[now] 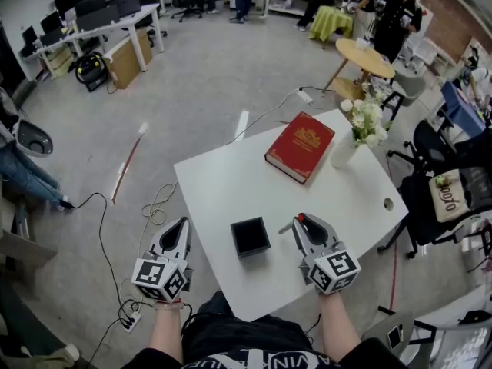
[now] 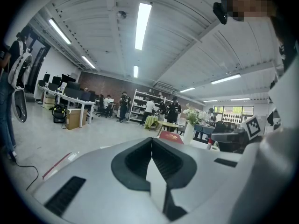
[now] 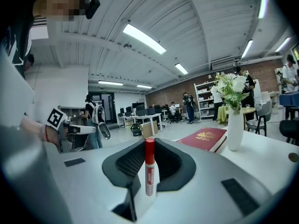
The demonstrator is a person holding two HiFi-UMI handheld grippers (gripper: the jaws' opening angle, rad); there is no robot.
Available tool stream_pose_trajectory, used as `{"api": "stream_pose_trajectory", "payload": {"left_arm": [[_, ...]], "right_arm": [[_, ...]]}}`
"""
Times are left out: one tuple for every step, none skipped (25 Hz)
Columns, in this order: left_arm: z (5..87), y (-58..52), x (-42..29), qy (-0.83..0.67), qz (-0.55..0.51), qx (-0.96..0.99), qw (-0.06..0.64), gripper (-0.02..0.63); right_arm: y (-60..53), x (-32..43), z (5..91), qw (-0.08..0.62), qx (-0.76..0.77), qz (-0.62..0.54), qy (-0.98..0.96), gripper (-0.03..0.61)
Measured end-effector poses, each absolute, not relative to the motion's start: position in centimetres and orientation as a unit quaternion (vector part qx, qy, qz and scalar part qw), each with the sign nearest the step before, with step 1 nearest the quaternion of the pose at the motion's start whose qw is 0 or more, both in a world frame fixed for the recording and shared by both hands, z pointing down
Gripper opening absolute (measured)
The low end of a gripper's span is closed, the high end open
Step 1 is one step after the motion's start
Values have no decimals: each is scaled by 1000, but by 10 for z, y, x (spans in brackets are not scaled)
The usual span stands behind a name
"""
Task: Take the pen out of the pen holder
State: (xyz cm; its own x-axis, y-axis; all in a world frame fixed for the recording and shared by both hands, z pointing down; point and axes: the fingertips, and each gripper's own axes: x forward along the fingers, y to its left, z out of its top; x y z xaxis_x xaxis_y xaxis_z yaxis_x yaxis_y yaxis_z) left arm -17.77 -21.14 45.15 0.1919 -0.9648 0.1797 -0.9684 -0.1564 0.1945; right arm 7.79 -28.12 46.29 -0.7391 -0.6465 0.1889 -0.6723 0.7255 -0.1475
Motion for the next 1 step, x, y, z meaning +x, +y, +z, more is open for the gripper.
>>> {"api": "stream_pose_trajectory", "payload": {"left_arm": [[452, -212, -178, -636, 7, 760, 134, 5]], "right_arm": [[-281, 78, 463, 62, 356, 103, -927, 67]]}}
